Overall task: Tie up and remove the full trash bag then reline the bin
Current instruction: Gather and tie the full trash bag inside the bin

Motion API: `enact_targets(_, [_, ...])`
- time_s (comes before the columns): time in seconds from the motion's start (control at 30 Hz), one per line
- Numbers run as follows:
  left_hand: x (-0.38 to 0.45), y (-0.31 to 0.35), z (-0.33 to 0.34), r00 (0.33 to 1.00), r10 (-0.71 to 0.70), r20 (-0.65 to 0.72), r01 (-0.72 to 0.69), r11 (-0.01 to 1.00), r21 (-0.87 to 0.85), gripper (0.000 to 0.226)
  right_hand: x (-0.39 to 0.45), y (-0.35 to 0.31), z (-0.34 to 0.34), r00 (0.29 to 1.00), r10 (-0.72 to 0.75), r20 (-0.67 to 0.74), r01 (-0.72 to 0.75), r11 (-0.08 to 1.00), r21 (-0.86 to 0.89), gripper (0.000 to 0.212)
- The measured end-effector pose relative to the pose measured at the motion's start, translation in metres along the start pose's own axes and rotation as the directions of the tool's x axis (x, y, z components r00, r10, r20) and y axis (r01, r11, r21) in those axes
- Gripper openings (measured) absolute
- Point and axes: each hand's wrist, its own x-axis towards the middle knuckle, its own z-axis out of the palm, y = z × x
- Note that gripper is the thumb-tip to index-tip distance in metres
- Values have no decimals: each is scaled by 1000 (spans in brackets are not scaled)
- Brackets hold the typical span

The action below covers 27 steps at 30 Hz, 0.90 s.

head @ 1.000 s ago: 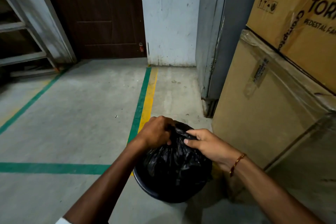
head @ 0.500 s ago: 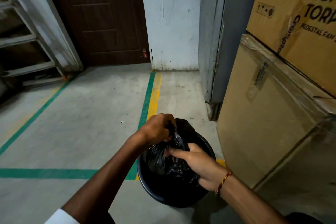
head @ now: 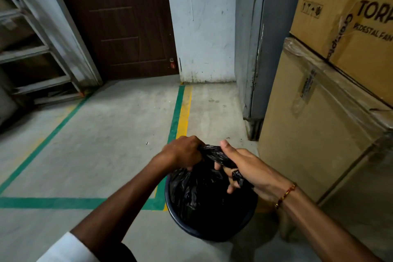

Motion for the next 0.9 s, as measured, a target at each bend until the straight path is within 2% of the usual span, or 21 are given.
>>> enact_targets(0.07, [-1, 0, -10, 990, 4, 139, 22, 982, -186, 32, -1, 3, 3, 998, 45, 52, -48, 997, 55, 48])
enact_targets(0.13, [-5, -4, -22, 961, 27, 276, 74, 934, -350, 28, 0, 8, 4, 996, 54, 66, -57, 998, 38, 38])
enact_targets(0.2, [-8, -10, -34, 927, 99, 361, 83, 887, -455, 20, 2, 11, 4, 999, 28, 29, -29, 1000, 12, 35])
enact_targets(0.3, [-11, -18, -40, 875, 226, 427, 87, 797, -598, 11, 6, 13, -3, 998, -23, -56, 24, 1000, 18, 44])
enact_targets(0.37, [-13, -21, -39, 853, 263, 450, 120, 741, -660, 11, 6, 13, -9, 995, -55, -83, 56, 998, 9, 42])
enact_targets(0.5, [-11, -24, -32, 871, 210, 444, 206, 664, -719, 19, 4, 12, -8, 996, -67, -57, 68, 998, 14, 40])
enact_targets(0.63, [-9, -21, -28, 918, 170, 357, 200, 579, -790, 20, -3, 15, 8, 985, 54, 165, -82, 982, 168, 27])
enact_targets(0.7, [-12, -16, -26, 930, 181, 320, 162, 581, -798, 21, -4, 20, 23, 976, 69, 206, -109, 976, 191, 28])
enact_targets(0.77, [-17, -9, -25, 920, 238, 312, 114, 600, -792, 23, 0, 26, 40, 988, 64, 140, -82, 989, 125, 28])
enact_targets(0.8, [-20, -6, -24, 912, 265, 312, 87, 620, -780, 16, 1, 27, 47, 994, 66, 93, -75, 992, 96, 25])
enact_targets(0.83, [-23, -2, -24, 906, 284, 313, 56, 654, -754, 12, 2, 28, 54, 996, 73, 49, -77, 994, 78, 21])
enact_targets(0.9, [-26, 3, -21, 914, 285, 288, -29, 755, -655, 20, 3, 28, 62, 995, 96, -10, -96, 995, 39, 17])
